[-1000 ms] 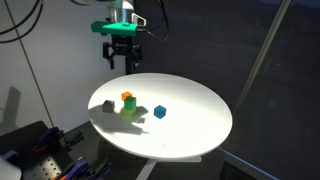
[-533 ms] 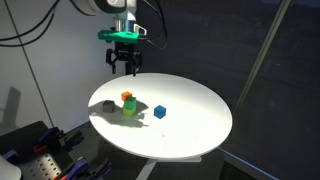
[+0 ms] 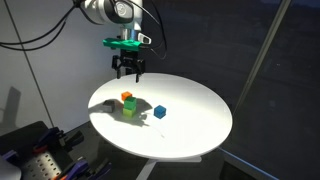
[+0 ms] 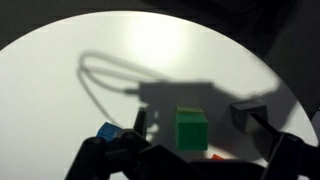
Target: Put the blue block on the grey block
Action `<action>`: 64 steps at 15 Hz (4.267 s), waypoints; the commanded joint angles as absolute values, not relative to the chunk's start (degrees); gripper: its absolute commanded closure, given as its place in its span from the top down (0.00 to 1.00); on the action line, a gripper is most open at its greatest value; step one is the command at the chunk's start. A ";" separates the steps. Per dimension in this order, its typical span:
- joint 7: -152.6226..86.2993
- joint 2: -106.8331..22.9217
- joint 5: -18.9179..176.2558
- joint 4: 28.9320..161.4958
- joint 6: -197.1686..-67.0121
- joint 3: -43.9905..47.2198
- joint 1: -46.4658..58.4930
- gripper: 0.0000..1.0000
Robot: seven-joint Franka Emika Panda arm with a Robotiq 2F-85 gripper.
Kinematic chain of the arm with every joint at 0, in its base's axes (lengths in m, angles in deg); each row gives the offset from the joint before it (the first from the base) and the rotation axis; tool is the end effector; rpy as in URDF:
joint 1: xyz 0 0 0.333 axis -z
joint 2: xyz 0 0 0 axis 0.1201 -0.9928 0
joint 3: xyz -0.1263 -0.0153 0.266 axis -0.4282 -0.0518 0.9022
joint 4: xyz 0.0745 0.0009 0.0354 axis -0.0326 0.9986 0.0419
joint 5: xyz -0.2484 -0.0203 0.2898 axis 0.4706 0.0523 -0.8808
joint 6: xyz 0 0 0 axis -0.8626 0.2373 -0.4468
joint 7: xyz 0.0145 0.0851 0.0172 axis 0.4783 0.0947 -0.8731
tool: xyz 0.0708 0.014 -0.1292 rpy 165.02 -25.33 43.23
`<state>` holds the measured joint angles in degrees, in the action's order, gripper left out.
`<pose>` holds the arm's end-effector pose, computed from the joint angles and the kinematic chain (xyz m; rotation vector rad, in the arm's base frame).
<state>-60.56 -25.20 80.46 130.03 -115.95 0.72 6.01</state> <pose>0.4922 -0.0415 0.3108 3.0452 0.5755 -0.2489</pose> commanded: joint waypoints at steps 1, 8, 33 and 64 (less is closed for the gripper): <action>-55.26 -28.78 78.75 125.96 -114.82 1.04 8.16 1.00; -45.88 -33.62 77.38 121.41 -114.82 0.44 11.04 1.00; -42.43 -48.85 74.72 105.39 -118.30 -0.17 14.08 1.00; -43.68 -59.95 73.57 100.09 -126.30 1.01 15.74 1.00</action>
<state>-42.60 -57.64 74.48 103.10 -126.23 -0.11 14.38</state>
